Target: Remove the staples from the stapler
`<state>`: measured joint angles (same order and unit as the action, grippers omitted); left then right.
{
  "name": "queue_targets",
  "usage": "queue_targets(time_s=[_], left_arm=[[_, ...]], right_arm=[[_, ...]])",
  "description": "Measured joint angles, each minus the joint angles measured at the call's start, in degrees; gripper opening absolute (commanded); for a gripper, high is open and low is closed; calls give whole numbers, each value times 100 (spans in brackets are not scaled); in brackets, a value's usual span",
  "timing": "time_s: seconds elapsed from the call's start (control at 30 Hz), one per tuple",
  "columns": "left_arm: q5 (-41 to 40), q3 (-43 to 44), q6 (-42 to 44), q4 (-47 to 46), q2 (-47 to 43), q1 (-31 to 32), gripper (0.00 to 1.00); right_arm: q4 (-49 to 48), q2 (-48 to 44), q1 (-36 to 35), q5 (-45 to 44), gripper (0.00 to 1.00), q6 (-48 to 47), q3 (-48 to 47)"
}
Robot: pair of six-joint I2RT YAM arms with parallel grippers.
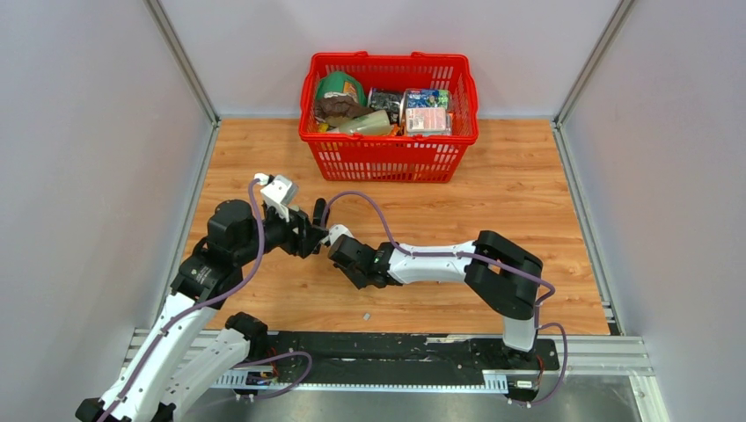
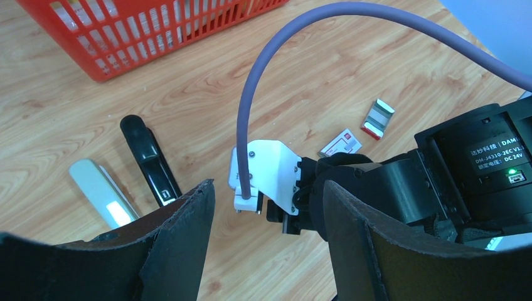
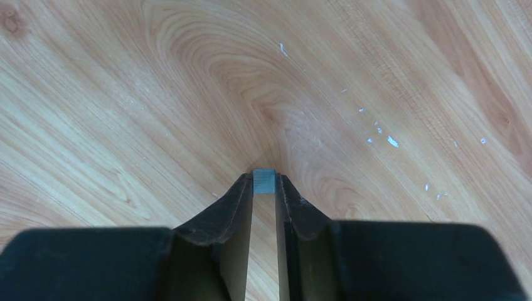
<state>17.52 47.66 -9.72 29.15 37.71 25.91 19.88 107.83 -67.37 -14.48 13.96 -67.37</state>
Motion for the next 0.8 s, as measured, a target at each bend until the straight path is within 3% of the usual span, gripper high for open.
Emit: queue_targets(time_s=[0.37,0.8], left_arm=[[2,-15,-2,2,0,0,71],[2,-15,-4,2,2,0,71]], right_arm=[[52,-190,0,-63,18,101,155],[367,-2098,260,-385,18,249,962]])
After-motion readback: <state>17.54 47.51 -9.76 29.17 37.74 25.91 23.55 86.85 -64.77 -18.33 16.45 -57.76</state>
